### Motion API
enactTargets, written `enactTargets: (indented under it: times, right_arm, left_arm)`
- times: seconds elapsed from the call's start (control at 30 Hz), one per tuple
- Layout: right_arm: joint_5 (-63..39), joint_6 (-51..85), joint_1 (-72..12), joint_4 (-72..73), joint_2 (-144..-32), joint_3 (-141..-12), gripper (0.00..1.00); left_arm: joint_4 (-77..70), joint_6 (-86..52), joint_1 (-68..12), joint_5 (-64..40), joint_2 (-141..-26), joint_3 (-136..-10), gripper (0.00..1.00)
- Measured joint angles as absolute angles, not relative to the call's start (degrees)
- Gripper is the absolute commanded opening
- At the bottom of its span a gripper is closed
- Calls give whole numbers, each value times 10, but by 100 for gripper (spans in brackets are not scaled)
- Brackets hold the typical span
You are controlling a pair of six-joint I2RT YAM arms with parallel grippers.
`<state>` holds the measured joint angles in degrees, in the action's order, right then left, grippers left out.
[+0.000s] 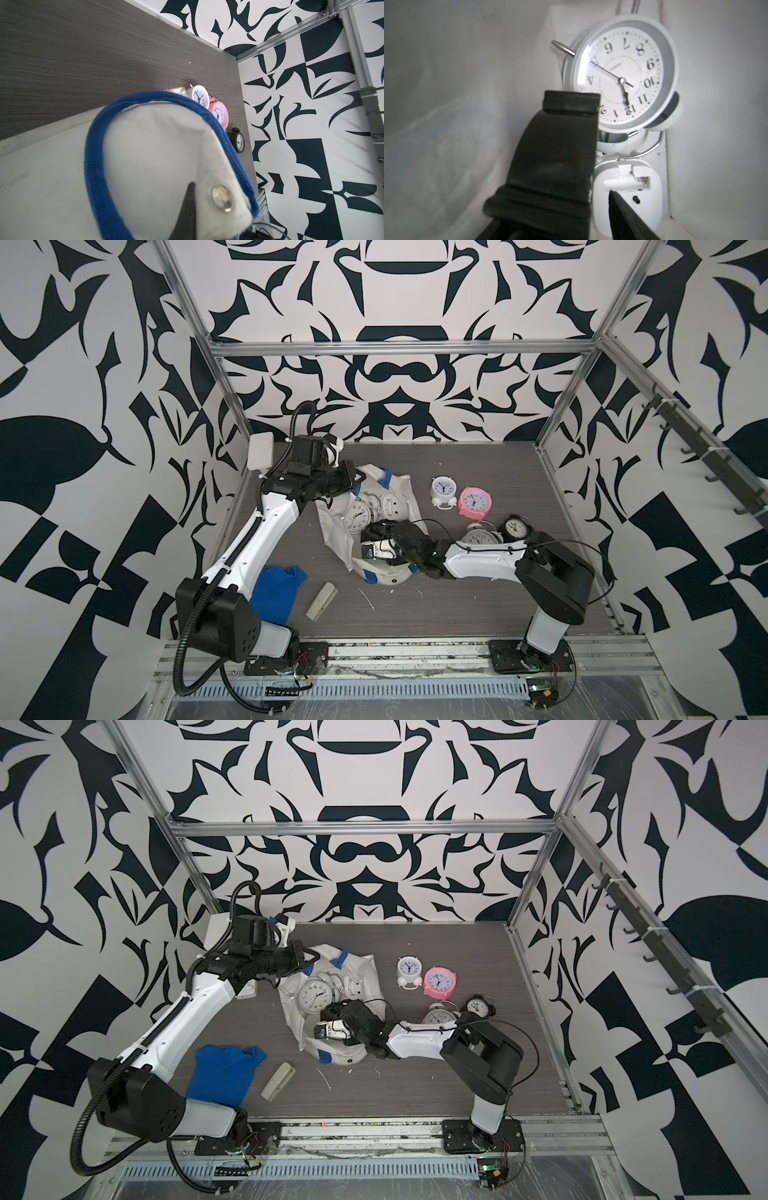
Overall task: Take the alarm clock out of the canvas bag
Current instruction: Pick up the alarm from the canvas bag.
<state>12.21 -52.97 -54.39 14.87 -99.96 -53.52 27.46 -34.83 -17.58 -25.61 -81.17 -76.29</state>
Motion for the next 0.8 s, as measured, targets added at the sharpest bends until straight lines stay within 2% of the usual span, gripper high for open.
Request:
enactTargets:
  times: [0.47,0.8]
  right_arm:
    - [72,-516,-521,124,-990,-558,65]
    - [40,-522,-521,50,-1010,-604,46]
  left_arm:
    - [275,-361,-176,-260,-814,-763,0]
    - [275,-364,-176,-260,-814,-763,0]
